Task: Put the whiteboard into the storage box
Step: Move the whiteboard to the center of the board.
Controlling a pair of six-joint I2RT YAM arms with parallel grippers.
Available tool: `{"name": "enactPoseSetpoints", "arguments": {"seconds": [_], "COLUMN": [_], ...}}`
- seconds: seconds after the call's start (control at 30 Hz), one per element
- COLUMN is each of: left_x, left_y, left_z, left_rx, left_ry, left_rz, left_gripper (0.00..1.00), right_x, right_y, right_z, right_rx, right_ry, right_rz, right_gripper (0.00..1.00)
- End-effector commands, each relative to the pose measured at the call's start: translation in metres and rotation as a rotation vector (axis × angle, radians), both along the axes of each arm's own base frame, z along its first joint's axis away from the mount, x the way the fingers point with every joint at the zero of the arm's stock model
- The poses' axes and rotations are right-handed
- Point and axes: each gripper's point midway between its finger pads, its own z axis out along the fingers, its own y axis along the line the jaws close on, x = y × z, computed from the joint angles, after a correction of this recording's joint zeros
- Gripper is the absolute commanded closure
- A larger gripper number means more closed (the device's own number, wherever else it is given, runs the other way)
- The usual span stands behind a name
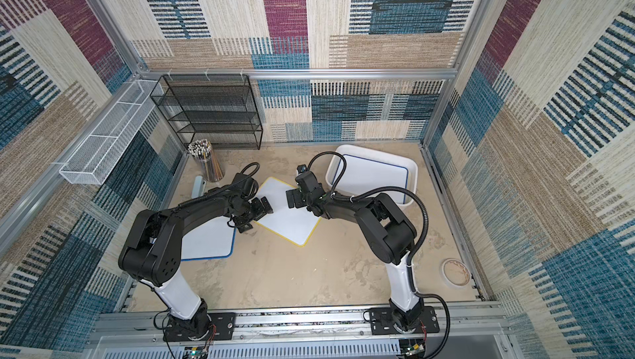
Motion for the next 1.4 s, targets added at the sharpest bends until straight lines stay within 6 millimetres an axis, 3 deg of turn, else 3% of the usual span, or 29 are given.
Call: {"name": "enactPoseSetpoints", "arguments": {"seconds": [0.0,0.3,0.53,0.8,1.13,1.27,1.37], "left_x": [0.001,0.003,0.006,0.009,0.01,0.006,0.002], "left_y": [-0.006,-0.007,-0.006,-0.005,-0.014,-0.021,-0.031], "left_z": [-0.003,-0.006,-0.009,-0.014,-0.013,-0.011,-0.011], "left_rx": [-0.037,-0.038,-0.024,-0.004,-0.009,0.005,0.017], "left_ry": [0.012,0.014,0.012,0.017,0.011,0.001,-0.001], "left_rz": [0.017,0.014,0.003,-0.011,-0.051,-0.083,-0.124], "left_gripper": [0.01,0.01,0.01,0.01,0.0,0.0,0.0], "right_x": [0.013,0.012,-0.015,-0.071,-0.165,-0.186,-0.193], "right_y": [-0.001,-0.003,-0.011,-0.025,-0.001,0.004,-0.006], "right_z": [0.001,-0.025,-0.037,-0.044,-0.055,-0.055,-0.053], "right_rx": [0.0,0.01,0.062,0.11,0.188,0.196,0.194], "right_ry": [-0.035,0.025,0.095,0.167,0.263,0.28,0.267], "right_rz": [-0.023,-0.053,-0.05,-0.054,-0.061,-0.068,-0.109], "right_gripper": [0.0,0.0,0.0,0.0,0.0,0.0,0.0]}}
